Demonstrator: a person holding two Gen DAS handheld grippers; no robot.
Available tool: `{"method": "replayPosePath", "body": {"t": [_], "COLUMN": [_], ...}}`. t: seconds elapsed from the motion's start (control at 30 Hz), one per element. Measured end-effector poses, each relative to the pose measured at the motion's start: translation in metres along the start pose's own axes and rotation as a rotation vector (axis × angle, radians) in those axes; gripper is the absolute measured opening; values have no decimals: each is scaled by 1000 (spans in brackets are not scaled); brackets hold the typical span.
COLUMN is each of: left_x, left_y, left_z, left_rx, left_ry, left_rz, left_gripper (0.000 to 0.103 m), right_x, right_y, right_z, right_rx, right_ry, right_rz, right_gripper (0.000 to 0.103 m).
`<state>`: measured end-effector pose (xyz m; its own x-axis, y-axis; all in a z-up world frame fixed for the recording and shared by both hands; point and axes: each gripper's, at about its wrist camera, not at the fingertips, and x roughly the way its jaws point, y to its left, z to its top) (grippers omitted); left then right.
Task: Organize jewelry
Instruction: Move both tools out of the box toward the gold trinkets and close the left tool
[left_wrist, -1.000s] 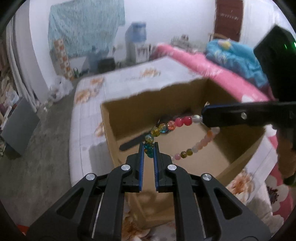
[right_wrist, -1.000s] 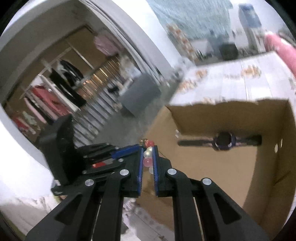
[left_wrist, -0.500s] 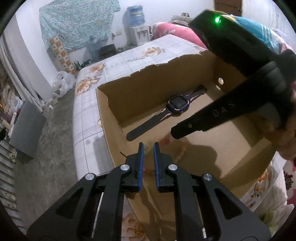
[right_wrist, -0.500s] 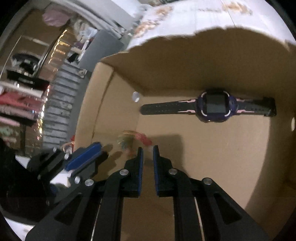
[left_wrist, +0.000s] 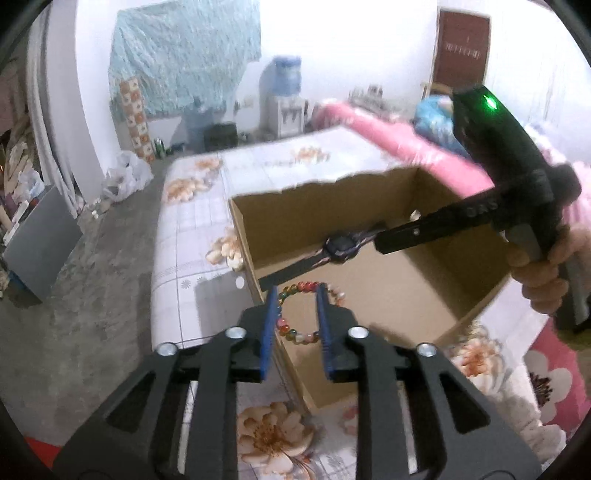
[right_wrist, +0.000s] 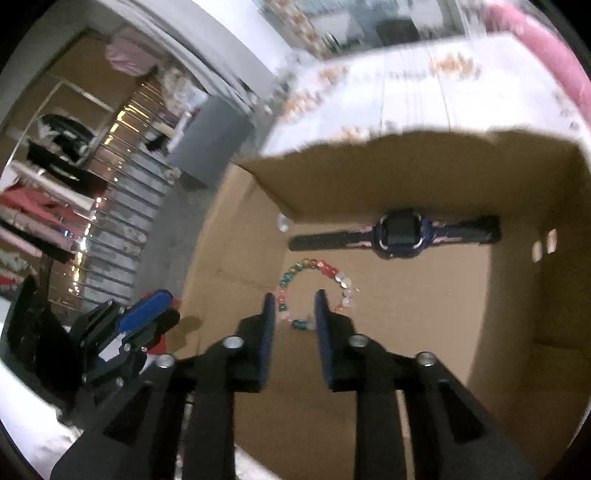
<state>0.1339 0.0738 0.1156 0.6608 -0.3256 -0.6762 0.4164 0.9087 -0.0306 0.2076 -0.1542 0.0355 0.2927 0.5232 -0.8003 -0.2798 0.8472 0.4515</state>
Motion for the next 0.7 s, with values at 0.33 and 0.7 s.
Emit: {"method": "replayPosePath", "body": {"t": [0.33,0.7], "left_x": [-54,5], "left_y": [-33,-85], "left_z": [-60,-113], "left_rx": [11,13], "left_ry": [-100,71], "left_rz": [-130,-173], "left_gripper": [57,57], "right_x": [-106,-71], "right_y": [3,-50], "right_z": [-113,-208], "right_rx": [-127,86], "right_ry": [-253,-204], "right_rz": [42,-35], "right_gripper": [34,39]}}
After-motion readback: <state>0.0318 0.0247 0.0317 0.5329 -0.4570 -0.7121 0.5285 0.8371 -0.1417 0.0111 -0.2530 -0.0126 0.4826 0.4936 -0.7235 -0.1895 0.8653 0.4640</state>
